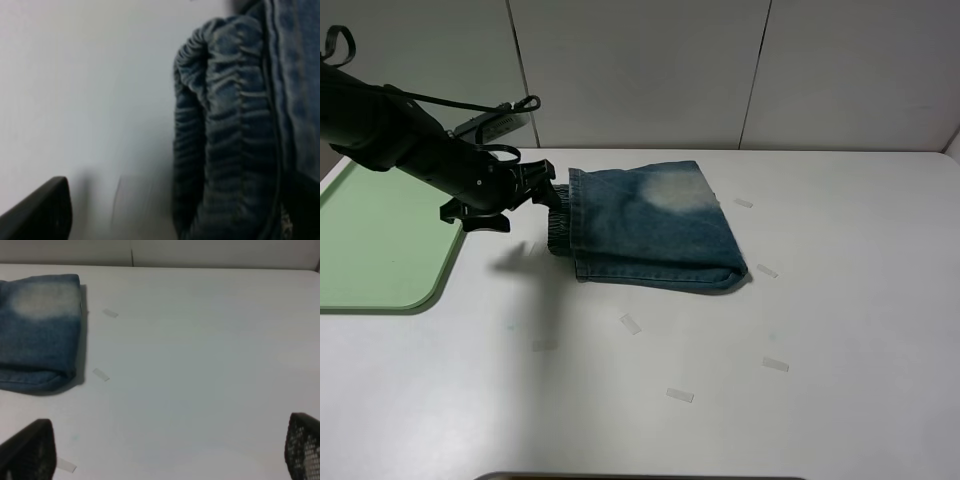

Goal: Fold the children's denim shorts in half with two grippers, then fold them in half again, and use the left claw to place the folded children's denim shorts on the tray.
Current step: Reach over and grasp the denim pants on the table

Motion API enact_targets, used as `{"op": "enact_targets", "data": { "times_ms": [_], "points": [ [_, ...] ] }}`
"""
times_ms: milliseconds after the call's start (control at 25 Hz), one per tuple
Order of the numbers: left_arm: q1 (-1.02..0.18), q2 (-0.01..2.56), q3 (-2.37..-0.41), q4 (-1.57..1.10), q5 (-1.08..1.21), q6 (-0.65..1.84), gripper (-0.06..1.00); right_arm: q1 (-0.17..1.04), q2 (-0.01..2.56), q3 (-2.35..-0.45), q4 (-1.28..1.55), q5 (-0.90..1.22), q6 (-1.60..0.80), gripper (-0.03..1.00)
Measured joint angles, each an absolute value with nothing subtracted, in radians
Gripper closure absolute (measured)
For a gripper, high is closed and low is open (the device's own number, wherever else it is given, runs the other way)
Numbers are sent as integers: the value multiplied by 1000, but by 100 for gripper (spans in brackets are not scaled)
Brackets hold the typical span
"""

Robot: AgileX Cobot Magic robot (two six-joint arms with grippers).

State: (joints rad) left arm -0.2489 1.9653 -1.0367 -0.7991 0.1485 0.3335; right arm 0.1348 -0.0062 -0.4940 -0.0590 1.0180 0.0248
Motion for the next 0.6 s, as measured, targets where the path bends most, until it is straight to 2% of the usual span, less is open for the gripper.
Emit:
{"op": "enact_targets", "data": {
  "times_ms": [600],
  "points": [
    [-274, 2115, -1174, -867, 206, 350, 13, 135, -6, -494, -59, 1018, 25, 27]
  ]
}}
